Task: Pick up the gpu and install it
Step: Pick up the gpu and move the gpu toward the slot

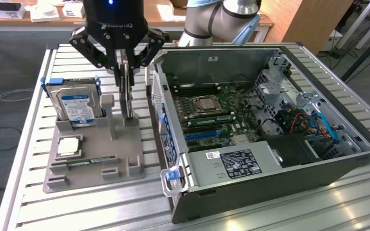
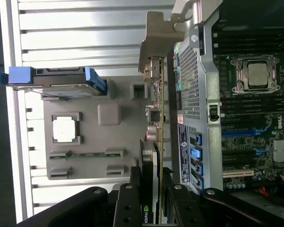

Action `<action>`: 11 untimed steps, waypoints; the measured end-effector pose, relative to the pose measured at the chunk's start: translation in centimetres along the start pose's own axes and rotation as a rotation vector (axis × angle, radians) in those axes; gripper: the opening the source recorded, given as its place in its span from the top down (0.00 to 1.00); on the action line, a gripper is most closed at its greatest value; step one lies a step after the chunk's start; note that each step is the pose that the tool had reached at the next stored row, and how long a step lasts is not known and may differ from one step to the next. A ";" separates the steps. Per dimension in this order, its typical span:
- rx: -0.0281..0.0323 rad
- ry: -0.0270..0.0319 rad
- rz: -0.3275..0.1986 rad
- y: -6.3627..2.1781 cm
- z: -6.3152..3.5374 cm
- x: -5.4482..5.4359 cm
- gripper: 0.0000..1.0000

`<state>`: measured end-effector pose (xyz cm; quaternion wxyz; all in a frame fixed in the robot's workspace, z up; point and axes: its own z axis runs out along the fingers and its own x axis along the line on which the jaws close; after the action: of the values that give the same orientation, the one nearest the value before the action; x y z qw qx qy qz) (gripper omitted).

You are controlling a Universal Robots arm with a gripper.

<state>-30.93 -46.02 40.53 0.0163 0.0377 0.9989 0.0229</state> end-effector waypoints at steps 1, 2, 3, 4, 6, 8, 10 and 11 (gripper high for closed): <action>0.0000 -0.0001 0.000 0.02 -0.46 0.0 0.73; 0.0000 -0.0001 0.000 0.04 -0.88 0.0 0.73; 0.0000 -0.0001 0.000 0.06 -1.24 0.0 0.73; 0.0000 -0.0001 0.000 0.07 -1.55 0.0 0.73; 0.0000 0.0000 0.000 0.10 -2.12 -0.1 0.73; 0.0000 0.0000 0.000 0.12 -2.64 -0.1 0.73; -0.0001 -0.0001 0.000 0.15 -3.27 -0.1 0.73; 0.0001 0.0000 0.000 0.17 -3.59 -0.1 0.73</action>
<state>-30.93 -46.02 44.12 0.0163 0.0377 0.9989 0.0229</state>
